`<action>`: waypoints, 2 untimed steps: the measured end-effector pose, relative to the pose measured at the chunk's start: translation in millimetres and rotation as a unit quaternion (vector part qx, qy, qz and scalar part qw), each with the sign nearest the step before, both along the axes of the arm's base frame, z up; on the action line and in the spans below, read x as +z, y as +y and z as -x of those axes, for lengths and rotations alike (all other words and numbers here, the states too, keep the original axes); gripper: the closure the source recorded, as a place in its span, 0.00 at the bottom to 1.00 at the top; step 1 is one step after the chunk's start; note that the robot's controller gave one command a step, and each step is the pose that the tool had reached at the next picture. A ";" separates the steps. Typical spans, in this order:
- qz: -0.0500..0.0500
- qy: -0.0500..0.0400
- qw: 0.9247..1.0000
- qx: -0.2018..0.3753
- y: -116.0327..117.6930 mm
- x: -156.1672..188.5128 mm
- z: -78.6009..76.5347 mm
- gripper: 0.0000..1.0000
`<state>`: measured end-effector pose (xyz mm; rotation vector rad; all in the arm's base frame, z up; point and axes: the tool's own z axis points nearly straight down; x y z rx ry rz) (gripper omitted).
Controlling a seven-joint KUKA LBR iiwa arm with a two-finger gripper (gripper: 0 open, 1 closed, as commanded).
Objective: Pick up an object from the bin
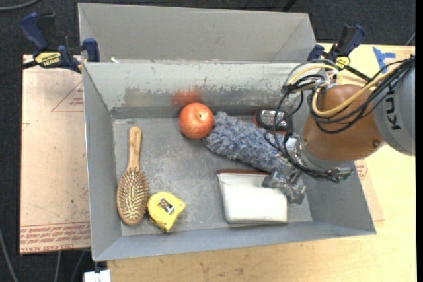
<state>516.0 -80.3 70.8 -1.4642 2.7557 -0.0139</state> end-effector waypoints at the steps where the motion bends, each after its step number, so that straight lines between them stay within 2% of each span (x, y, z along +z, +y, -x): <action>1: -0.001 0.005 1.000 0.025 3.8 23.5 -2.7 1.00; 2: -0.001 0.002 0.999 0.050 -0.9 75.4 -6.2 1.00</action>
Offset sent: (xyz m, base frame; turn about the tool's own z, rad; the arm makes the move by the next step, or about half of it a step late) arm 0.0080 -0.0088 0.1060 -0.1226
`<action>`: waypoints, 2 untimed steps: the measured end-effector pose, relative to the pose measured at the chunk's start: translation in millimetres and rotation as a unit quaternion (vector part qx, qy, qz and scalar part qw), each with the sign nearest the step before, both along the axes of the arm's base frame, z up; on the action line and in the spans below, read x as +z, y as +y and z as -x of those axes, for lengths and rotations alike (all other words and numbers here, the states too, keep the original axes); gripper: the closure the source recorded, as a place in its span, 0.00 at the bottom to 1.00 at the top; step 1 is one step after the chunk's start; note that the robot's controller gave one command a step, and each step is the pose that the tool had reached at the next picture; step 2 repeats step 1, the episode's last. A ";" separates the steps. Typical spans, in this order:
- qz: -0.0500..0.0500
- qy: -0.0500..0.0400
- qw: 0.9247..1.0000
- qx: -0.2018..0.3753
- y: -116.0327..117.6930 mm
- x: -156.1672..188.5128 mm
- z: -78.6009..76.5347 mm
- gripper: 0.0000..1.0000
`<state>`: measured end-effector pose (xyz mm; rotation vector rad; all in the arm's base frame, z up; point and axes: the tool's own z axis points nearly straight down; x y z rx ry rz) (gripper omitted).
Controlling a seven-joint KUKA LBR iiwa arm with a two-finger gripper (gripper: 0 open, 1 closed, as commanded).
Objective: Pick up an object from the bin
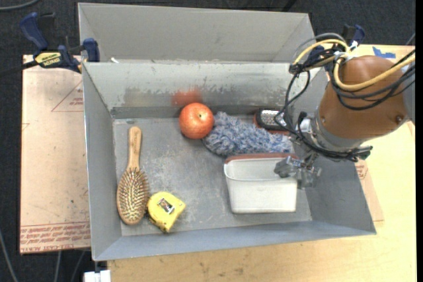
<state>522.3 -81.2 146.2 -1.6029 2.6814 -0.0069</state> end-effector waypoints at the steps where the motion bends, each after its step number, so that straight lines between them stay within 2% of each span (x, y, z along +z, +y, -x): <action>1: 0.000 0.001 0.998 0.056 2.0 60.4 4.1 1.00; 2: 0.000 0.001 0.998 0.056 2.0 60.4 4.1 1.00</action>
Offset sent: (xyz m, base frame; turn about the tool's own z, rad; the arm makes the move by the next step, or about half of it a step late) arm 0.0056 0.0085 0.1148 -0.1017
